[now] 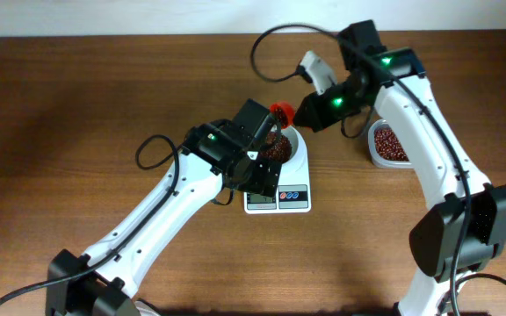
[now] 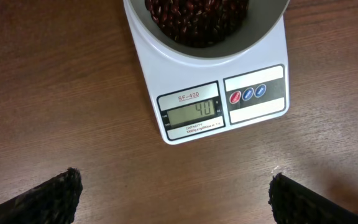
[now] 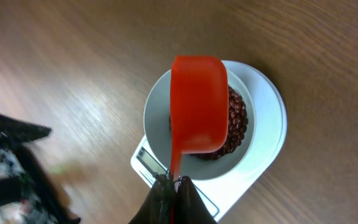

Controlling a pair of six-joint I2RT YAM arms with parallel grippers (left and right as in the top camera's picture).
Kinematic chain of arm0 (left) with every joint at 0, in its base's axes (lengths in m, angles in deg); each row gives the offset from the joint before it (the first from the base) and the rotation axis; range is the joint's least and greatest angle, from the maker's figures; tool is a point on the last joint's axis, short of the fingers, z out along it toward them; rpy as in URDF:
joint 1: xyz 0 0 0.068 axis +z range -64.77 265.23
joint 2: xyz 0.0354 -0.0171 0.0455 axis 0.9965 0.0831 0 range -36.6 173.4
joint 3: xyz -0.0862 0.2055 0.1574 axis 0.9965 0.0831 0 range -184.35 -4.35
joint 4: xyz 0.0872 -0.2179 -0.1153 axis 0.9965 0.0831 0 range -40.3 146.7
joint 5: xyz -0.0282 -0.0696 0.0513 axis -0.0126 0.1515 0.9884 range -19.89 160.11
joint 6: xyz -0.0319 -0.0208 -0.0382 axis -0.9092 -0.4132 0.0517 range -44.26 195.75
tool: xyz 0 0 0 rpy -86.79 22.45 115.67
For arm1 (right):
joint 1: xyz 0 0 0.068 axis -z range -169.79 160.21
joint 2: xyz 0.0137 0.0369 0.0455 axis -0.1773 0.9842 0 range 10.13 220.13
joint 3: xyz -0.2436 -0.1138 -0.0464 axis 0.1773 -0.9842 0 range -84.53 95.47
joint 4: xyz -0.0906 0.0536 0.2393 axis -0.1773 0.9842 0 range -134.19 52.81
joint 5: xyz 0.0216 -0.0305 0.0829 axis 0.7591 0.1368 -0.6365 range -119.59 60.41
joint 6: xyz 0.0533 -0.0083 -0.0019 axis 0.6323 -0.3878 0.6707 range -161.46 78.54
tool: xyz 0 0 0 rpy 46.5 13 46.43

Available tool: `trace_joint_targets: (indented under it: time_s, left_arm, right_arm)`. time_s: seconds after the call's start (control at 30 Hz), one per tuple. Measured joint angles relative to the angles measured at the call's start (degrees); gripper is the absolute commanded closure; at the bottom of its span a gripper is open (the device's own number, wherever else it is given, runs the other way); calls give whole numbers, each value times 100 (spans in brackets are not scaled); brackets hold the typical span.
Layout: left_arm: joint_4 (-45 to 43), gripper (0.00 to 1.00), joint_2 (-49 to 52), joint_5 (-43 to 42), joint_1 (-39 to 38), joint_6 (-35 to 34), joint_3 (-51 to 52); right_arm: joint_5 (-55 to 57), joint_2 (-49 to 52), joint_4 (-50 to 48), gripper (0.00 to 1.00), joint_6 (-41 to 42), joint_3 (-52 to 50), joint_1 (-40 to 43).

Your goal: Scoop item into bowl and weigh 50g on scale

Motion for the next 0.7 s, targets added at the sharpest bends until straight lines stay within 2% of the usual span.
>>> trace_joint_targets:
  time_s: [0.17,0.7]
  left_arm:
    - [-2,1,0,0,0,-2,2]
    - [-2,1,0,0,0,-2,2]
  right_arm:
    - [535,0,68,96,-544,83,-111]
    - [540,0,68,96,-629,83,-111]
